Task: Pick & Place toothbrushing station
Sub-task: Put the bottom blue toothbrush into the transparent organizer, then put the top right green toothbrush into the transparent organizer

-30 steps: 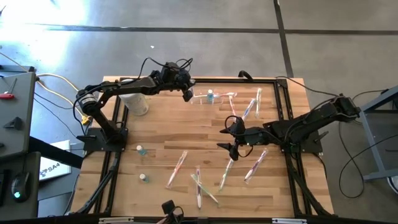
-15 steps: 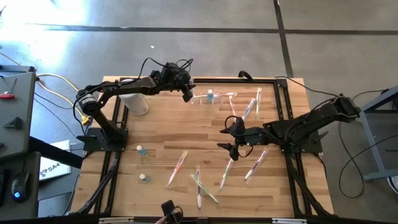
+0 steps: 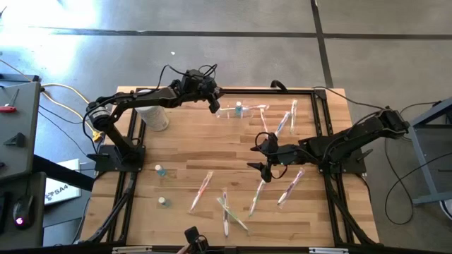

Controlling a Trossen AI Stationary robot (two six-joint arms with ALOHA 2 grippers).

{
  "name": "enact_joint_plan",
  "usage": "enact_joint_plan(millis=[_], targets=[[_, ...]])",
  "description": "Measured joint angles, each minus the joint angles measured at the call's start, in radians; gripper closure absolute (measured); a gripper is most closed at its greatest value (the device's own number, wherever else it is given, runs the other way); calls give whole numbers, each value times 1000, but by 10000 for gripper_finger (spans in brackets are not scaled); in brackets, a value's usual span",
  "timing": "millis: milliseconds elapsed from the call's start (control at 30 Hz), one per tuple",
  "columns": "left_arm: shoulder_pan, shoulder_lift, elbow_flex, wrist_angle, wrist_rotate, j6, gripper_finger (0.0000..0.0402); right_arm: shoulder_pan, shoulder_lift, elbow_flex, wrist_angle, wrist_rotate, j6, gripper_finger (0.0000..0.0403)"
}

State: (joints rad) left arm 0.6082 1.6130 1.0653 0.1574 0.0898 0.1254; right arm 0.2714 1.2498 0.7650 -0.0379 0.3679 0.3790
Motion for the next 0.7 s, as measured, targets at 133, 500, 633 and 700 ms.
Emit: enact_joint_plan(millis=[133,500,633,700], targets=[[-9,-11,-1,12,5,1,277,-1,0,0,-24,0,-9,113],[-110,-102,-1,-91,-28,138,277,26,-1,1,-298,-81,168,113],[-154,-126,-1,-109,-116,166,277,24,-8,1,-456,-19,373,113],[-175,-136,-1,-114,-153,169,277,14,-9,1,-562,52,486,113]])
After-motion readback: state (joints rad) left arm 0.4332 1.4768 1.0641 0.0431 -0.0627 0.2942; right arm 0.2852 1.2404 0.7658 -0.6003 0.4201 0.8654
